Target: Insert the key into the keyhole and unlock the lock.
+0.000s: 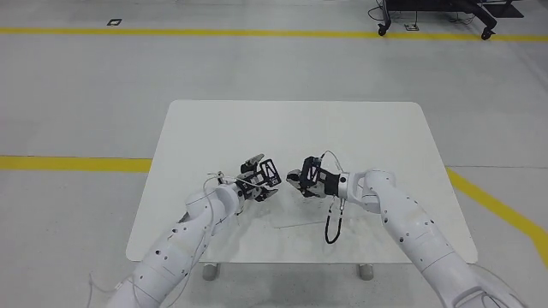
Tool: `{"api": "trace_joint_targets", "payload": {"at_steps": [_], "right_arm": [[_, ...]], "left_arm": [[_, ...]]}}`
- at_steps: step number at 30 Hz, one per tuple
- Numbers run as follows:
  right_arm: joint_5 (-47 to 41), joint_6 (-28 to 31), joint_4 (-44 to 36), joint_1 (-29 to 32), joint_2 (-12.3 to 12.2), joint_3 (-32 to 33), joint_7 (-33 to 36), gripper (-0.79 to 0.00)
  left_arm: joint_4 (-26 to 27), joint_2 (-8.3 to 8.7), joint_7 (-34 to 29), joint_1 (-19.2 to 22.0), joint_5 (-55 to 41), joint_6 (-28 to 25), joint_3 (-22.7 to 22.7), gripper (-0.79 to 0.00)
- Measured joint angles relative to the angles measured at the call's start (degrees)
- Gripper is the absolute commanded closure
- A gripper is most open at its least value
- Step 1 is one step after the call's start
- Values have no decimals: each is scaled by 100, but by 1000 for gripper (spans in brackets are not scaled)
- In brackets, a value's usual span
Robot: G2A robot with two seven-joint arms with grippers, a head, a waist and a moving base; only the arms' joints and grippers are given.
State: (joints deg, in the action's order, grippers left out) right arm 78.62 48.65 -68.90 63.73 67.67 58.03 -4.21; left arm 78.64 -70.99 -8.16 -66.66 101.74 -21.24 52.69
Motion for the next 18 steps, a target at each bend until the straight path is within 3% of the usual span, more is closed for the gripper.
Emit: {"api": "trace_joint_targets", "payload": {"at_steps": [4, 12, 18], "right_arm": [[-22, -3, -72, 209, -85, 291, -716, 0], [174, 540, -197, 613, -277, 823, -2415, 0], [288, 660, -209, 675, -309, 866, -2699, 0]], "left_arm": [[500, 37, 263, -214, -217, 444, 310, -785], [2164, 280, 748, -1463, -964, 1029, 1771, -785], [2214, 285, 745, -1532, -1057, 1067, 1875, -785]]}}
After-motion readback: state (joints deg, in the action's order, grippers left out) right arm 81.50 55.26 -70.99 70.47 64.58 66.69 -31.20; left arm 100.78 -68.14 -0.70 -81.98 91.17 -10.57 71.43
